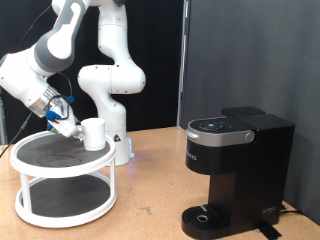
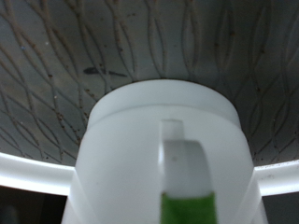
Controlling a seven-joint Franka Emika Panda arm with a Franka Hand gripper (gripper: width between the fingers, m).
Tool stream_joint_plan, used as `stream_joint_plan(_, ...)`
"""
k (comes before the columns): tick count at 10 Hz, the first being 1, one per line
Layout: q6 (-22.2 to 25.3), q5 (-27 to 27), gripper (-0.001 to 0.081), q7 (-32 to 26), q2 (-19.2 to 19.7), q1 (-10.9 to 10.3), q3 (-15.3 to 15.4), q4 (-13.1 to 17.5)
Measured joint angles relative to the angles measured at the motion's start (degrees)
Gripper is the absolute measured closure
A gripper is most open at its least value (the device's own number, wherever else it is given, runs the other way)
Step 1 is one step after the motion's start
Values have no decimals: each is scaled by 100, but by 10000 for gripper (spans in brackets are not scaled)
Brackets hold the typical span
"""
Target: Make a cup of coffee with the keurig machine
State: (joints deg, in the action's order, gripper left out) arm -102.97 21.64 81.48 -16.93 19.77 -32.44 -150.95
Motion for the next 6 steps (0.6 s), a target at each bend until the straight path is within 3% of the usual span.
stream_joint_plan(1, -15, 0, 201, -7, 0, 0, 0, -8)
stream_joint_plan(2, -38, 0, 201, -14, 0, 0, 0, -18)
stream_joint_plan(4, -49, 0, 521, -39, 0, 1, 0, -26)
stream_joint_plan(5, -49, 0, 521, -46, 0, 1, -1, -27)
stream_joint_plan(6, -49, 0, 656, -55, 0, 2, -1, -28)
